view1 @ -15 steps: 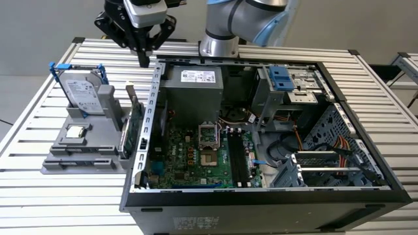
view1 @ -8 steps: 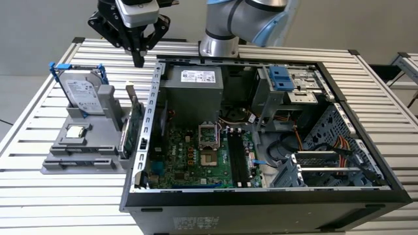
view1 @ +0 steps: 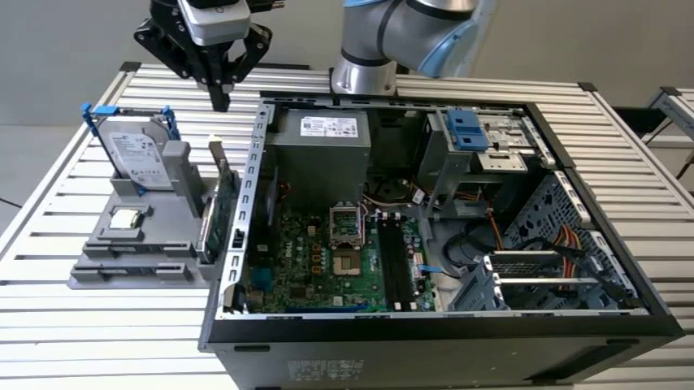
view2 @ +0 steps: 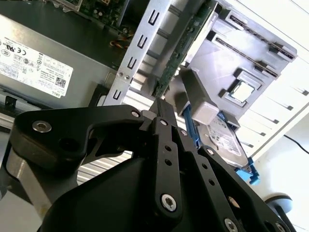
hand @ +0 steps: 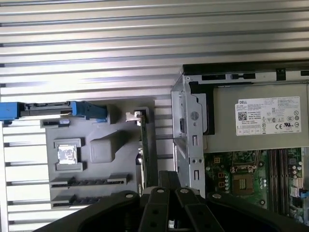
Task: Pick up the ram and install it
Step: 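Reach for the ram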
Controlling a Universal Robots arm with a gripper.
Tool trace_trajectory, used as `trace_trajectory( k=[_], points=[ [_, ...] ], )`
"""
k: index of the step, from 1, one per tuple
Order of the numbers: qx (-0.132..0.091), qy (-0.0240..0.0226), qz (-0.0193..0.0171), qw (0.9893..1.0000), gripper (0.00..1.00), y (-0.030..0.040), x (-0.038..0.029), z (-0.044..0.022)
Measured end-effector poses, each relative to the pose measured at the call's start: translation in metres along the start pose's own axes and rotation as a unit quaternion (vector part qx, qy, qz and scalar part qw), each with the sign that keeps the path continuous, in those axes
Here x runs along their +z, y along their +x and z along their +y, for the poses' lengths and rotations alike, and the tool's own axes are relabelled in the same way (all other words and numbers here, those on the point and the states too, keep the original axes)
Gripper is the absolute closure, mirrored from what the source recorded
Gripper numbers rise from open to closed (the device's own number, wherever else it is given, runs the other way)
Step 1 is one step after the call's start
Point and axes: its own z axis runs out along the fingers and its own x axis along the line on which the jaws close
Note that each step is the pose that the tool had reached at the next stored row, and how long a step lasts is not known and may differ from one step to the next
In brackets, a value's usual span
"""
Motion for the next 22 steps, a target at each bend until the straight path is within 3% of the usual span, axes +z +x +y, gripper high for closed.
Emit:
trace_trajectory(
  k=[6, 22],
  points=[
    [-0.001, 0.0004, 0.0070, 1.0000, 1.00, 0.0058, -0.0001, -0.0004],
    [-0.003, 0.0005, 0.0073, 1.0000, 1.00, 0.0218, -0.0002, -0.0014]
  ],
)
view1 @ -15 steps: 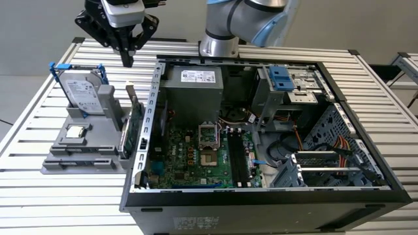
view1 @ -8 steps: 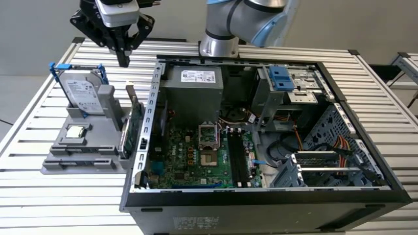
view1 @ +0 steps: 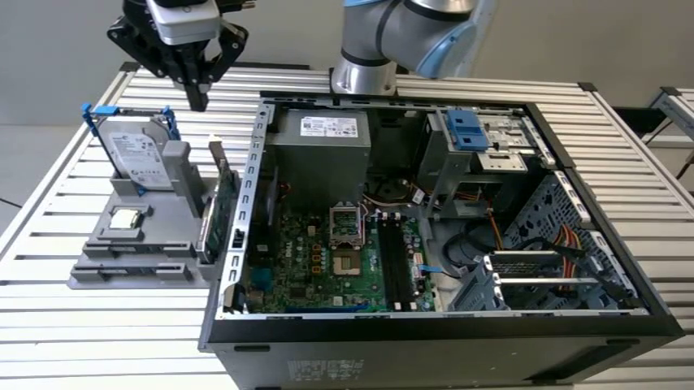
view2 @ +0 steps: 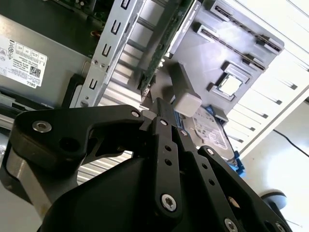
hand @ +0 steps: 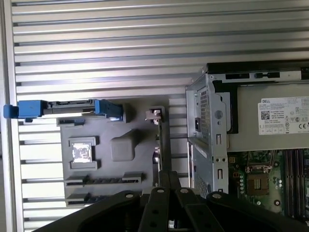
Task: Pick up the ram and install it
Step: 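Reach for the ram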
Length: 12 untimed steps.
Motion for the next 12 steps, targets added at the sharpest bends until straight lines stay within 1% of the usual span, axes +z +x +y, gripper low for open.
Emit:
trace_trajectory(
  k=[8, 12],
  points=[
    [0.000, 0.0000, 0.0000, 1.0000, 1.00, 0.0068, 0.0001, -0.0004],
    [0.000, 0.0000, 0.0000, 1.0000, 1.00, 0.0120, 0.0001, -0.0007]
  ],
)
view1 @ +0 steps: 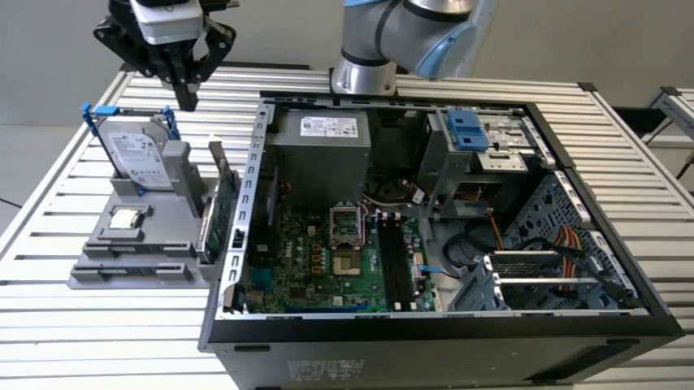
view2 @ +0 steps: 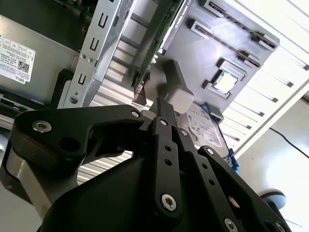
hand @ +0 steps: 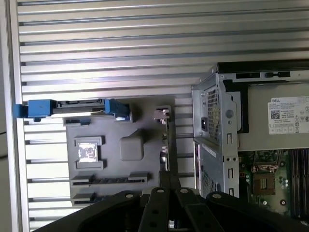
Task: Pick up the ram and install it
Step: 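Reach for the ram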
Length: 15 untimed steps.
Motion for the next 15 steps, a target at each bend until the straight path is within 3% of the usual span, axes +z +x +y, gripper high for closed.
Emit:
trace_trajectory(
  k=[15],
  points=[
    [-0.009, 0.0001, 0.0004, 1.0000, 1.00, 0.0174, 0.0001, -0.0010]
  ],
)
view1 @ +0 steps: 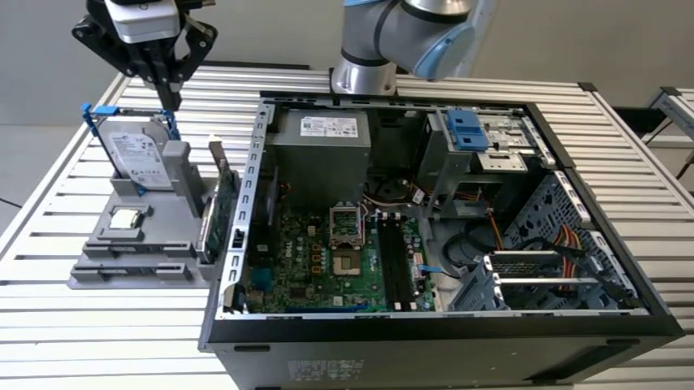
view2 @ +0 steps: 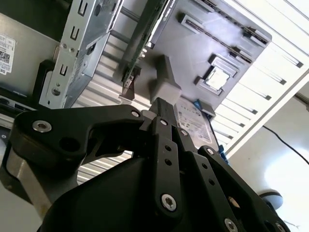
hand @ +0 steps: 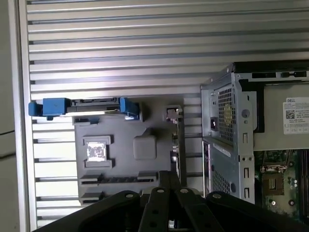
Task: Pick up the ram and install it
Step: 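Reach for the ram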
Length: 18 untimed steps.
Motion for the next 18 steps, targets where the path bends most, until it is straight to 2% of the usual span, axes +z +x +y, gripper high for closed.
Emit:
trace_trajectory(
  k=[4, 18],
  points=[
    [-0.012, 0.0001, 0.0005, 0.9999, 1.00, 0.0034, 0.0000, -0.0001],
    [-0.017, 0.0001, 0.0008, 0.9999, 1.00, 0.0166, 0.0001, -0.0007]
  ],
)
